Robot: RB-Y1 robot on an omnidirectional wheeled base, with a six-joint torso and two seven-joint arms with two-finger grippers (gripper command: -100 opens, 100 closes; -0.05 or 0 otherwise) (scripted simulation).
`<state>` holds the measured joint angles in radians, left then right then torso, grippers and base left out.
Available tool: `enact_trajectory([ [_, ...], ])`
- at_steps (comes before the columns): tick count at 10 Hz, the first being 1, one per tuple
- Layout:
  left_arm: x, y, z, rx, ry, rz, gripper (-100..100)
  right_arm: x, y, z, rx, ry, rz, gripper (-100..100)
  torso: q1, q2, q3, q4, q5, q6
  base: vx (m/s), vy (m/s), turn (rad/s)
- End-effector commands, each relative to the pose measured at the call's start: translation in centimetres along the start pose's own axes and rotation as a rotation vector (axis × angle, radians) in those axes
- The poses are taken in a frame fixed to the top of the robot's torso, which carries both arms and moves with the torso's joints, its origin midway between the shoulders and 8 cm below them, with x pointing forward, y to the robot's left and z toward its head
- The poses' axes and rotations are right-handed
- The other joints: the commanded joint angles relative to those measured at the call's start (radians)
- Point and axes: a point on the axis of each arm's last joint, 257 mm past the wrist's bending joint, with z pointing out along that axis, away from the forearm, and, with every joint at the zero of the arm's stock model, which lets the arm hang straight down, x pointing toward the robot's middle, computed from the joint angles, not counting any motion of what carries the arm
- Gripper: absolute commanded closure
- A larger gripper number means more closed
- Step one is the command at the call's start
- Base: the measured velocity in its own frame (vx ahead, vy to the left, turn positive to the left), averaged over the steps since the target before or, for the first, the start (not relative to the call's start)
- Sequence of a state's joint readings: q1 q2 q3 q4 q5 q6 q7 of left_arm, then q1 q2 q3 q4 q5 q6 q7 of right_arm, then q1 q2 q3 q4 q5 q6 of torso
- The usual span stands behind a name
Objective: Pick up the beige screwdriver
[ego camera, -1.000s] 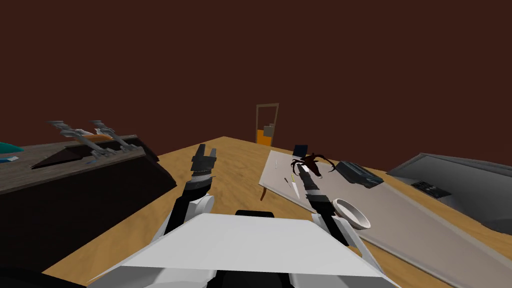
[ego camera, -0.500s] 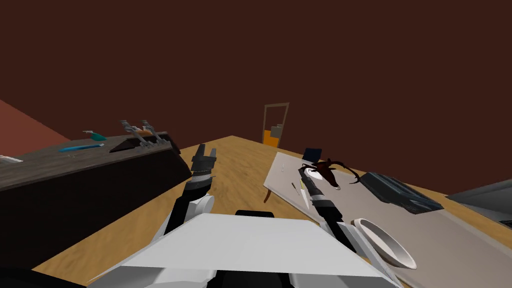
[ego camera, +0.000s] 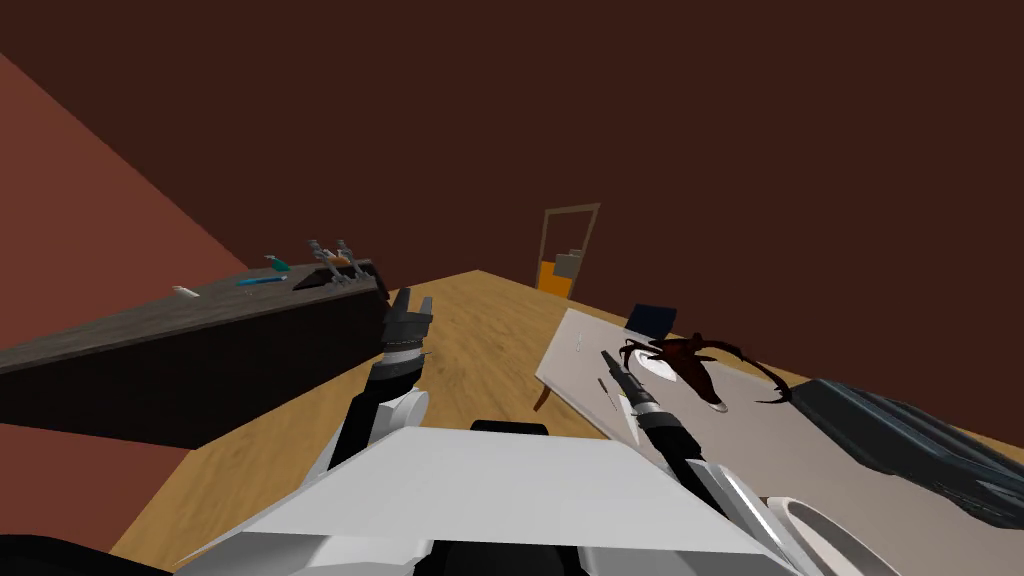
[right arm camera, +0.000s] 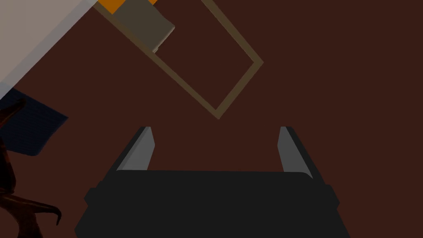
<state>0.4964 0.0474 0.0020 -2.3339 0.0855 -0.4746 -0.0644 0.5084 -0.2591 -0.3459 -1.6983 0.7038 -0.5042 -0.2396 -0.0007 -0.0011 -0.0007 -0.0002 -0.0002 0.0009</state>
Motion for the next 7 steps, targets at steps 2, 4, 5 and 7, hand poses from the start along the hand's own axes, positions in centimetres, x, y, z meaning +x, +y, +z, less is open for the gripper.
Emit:
enact_trajectory([
  [2, 0.0, 0.0, 0.0, 0.0, 0.0, 0.0, 0, 0.9, -3.8, -1.6, 0.078, 0.055, -0.047, -100, 0.0, 0.0, 0.0, 0.0, 0.0, -0.001, 0.017, -0.005, 0.244],
  [4, 0.0, 0.0, 0.0, 0.0, 0.0, 0.0, 0, 1.5, -7.0, -3.0, 0.143, 0.095, -0.072, -100, 0.0, 0.0, 0.0, 0.0, 0.0, -0.001, 0.02, -0.011, 0.264],
  [5, 0.0, 0.0, 0.0, 0.0, 0.0, 0.0, 0, 1.0, -8.7, -3.8, 0.176, 0.111, -0.085, -100, 0.0, 0.0, 0.0, 0.0, 0.0, 0.0, 0.016, -0.008, 0.334],
  [7, 0.0, 0.0, 0.0, 0.0, 0.0, 0.0, 0, 1.5, -11.6, -5.5, 0.239, 0.155, -0.111, -100, -0.001, 0.0, 0.0, 0.0, 0.0, 0.0, 0.017, -0.016, 0.266],
])
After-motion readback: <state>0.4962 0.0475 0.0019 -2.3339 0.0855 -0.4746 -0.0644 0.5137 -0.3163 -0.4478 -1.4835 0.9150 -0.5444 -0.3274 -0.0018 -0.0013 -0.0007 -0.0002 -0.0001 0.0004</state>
